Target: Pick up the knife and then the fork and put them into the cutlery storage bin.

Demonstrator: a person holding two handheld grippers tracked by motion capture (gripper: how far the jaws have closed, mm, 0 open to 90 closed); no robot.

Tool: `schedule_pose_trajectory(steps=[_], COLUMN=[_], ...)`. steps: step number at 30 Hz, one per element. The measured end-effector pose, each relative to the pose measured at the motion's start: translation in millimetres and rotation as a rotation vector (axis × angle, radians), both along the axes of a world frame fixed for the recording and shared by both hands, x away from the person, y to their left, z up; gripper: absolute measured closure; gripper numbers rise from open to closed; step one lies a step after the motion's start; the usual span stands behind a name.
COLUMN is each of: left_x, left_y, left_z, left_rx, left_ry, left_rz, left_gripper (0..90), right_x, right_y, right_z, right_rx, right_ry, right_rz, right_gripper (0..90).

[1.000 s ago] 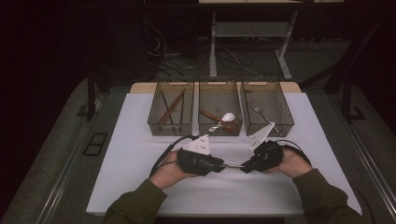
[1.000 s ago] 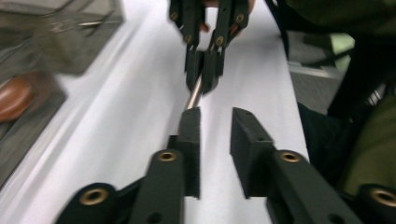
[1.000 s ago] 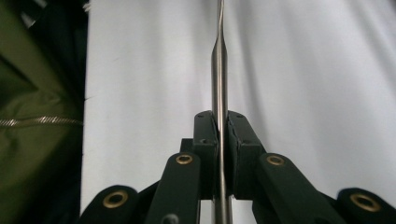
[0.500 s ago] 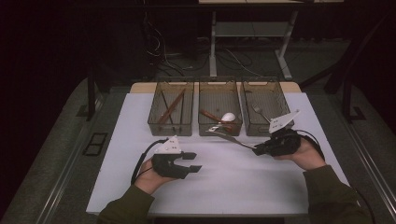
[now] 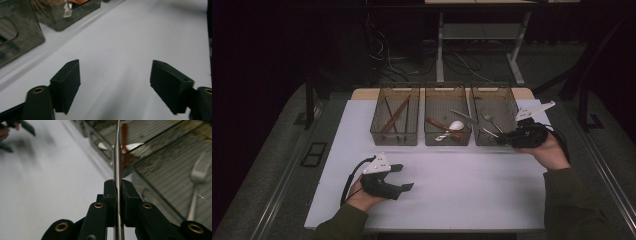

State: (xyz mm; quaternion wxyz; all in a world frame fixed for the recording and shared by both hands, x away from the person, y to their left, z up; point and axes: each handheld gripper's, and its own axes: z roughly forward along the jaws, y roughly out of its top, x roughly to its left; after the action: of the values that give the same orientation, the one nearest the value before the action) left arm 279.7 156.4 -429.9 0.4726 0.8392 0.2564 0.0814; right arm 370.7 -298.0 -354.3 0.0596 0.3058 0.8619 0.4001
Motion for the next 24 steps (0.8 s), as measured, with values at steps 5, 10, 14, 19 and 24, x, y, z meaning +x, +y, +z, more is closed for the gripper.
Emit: schedule_pose_trajectory(steps=[5,10,14,19,24], left_x=[-1.0,0.3,0.3,0.7,0.5], left_y=[3.4,5.2,4.0,4.2,2.6], left_z=[-6.4,-6.9,-7.4,-7.9,-9.1], left_rx=[0.014,-0.002,0.004,0.003,0.009], left_ry=[-0.003,0.001,-0.002,0.014,0.019], left_rz=[0.026,0.051,0.076,0.093,0.07], left_gripper=[15.0,8.6,1.2,0.0,0.0], right_x=[12.4,26.3,38.9,54.5,68.9], right_y=[-6.5,-14.7,-21.5,-27.6,-30.0], right_z=[8.6,15.6,19.9,17.5,5.7], right_rx=[-0.01,-0.014,-0.036,-0.056,-0.08], right_ry=[-0.027,-0.037,-0.039,-0.024,0.013], right_rz=[-0.082,-0.163,-0.236,-0.314,-0.373], right_gripper=[83.1,83.1,83.0,83.0,83.0])
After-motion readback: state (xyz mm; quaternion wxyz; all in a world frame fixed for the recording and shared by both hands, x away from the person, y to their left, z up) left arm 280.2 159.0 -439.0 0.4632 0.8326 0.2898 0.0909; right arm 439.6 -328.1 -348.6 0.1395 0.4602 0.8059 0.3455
